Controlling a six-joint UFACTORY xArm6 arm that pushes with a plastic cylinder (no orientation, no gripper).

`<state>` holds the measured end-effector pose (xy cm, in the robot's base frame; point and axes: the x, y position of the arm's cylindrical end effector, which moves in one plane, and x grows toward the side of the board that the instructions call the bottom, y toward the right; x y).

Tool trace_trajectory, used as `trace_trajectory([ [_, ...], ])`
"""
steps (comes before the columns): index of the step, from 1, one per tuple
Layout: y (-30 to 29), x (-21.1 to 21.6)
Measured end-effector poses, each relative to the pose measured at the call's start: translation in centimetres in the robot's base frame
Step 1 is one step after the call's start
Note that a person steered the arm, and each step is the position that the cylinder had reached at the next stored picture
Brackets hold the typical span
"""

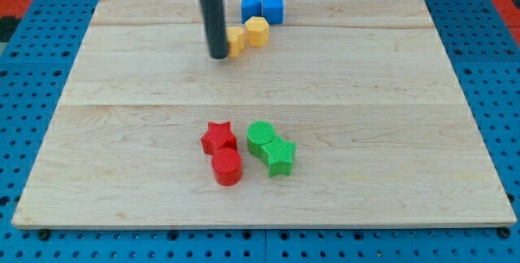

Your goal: Move your arm to the bottom right of the board

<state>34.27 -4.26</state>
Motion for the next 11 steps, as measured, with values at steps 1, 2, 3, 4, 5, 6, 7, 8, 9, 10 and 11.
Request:
trace_trajectory([
  [1,4.3,-1.9],
  [2,5.5,-2.9],
  [3,6.4,1.7],
  [4,9.4,7.6],
  [5,10.2,8.9],
  [6,10.7,8.9],
  [7,10.7,8.9],
  [8,13.2,9.9],
  [9,16.5,11.1],
  [10,20.4,16.7],
  [11,22.0,18.7],
])
